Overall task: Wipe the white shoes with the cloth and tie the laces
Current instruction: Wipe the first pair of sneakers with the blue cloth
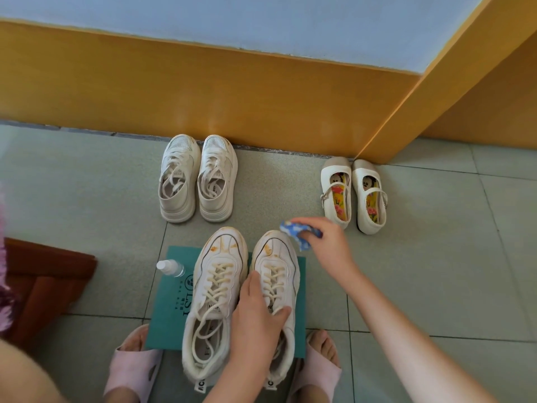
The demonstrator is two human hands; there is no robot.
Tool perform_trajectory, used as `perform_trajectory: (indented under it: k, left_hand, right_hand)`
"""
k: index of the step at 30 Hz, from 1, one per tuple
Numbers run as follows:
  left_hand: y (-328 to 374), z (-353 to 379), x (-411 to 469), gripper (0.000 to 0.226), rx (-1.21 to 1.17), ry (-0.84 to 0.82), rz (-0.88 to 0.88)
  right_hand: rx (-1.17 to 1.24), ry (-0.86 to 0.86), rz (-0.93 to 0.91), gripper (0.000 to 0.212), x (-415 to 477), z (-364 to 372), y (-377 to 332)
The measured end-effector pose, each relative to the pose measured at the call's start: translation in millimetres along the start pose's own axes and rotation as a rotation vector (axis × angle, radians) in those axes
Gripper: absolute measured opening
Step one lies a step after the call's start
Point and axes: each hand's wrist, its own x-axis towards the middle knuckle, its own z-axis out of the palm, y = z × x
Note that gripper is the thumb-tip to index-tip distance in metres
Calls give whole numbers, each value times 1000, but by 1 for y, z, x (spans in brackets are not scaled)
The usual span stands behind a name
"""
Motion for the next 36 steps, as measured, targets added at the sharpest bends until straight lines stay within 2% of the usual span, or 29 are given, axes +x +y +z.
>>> perform_trajectory:
  k: [6, 8, 12, 17, 25, 36]
  left_hand:
    - [-1, 1, 0, 86, 16, -3, -1]
    - [-2, 1, 1, 86, 14, 0, 0]
    - [-3, 2, 2, 85, 17, 9, 7]
    - [-4, 5, 1, 82, 39, 5, 35]
    - [-5, 7, 1, 79, 24, -1, 47]
    - [-7, 6, 2, 79, -10, 12, 56]
  right_hand:
    - [-397, -374, -349, 30, 22, 34, -22]
    - [-467, -415, -397, 30, 20, 34, -18]
    - [-423, -387, -465, 27, 10, 30, -9]
    - [-441, -401, -431, 24, 8, 22, 2]
    - [-452, -371, -537, 27, 1, 7, 11]
    - [-435, -396, -238, 39, -25, -24, 24]
